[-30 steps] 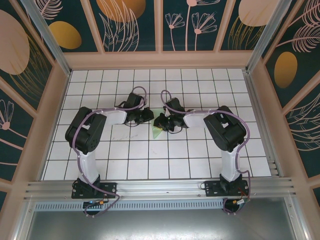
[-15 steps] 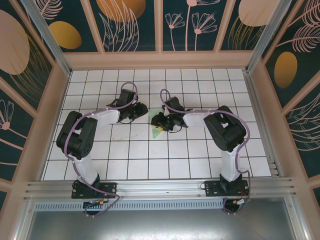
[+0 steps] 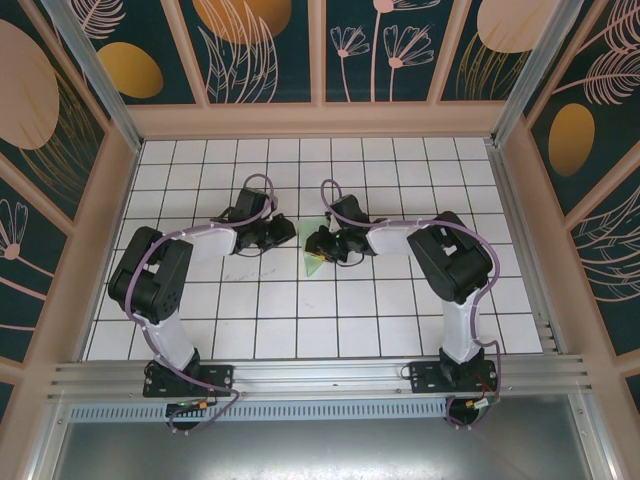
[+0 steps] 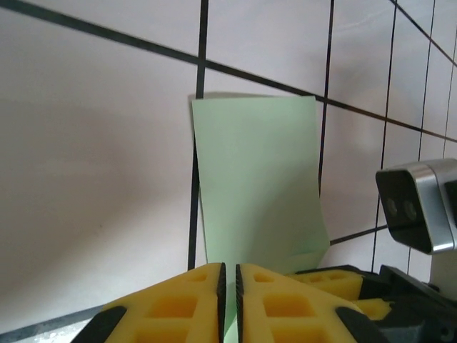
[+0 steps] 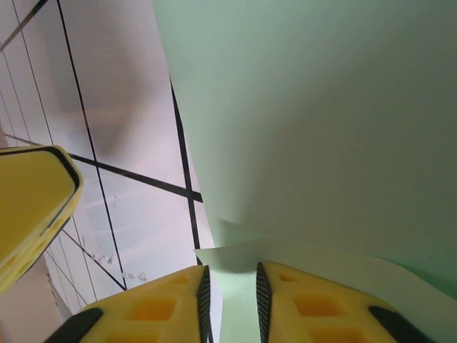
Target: Fold a paper plane with a square sheet of paper (pick it up from the middle)
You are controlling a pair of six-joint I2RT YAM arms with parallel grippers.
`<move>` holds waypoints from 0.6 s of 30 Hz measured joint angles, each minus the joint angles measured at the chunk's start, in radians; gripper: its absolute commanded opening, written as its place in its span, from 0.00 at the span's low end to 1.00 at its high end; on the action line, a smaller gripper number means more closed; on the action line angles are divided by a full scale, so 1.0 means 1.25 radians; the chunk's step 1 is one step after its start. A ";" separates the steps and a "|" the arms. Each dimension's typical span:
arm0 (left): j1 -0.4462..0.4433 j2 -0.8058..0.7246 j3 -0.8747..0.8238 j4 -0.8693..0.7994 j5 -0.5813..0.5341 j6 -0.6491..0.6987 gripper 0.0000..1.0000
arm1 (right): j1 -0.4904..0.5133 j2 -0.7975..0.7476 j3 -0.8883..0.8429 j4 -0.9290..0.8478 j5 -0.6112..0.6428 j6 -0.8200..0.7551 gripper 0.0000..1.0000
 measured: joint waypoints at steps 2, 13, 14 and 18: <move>-0.004 0.000 -0.009 0.003 0.006 0.000 0.12 | -0.001 0.000 -0.004 0.001 0.007 -0.002 0.15; -0.045 0.000 -0.030 0.035 0.042 0.000 0.03 | -0.003 0.000 -0.011 0.002 0.012 -0.002 0.00; -0.049 0.000 -0.030 0.035 0.042 0.000 0.02 | -0.003 0.000 -0.011 0.002 0.012 -0.002 0.00; -0.057 0.007 -0.030 0.041 0.045 0.000 0.00 | -0.003 0.000 -0.011 0.002 0.012 -0.002 0.00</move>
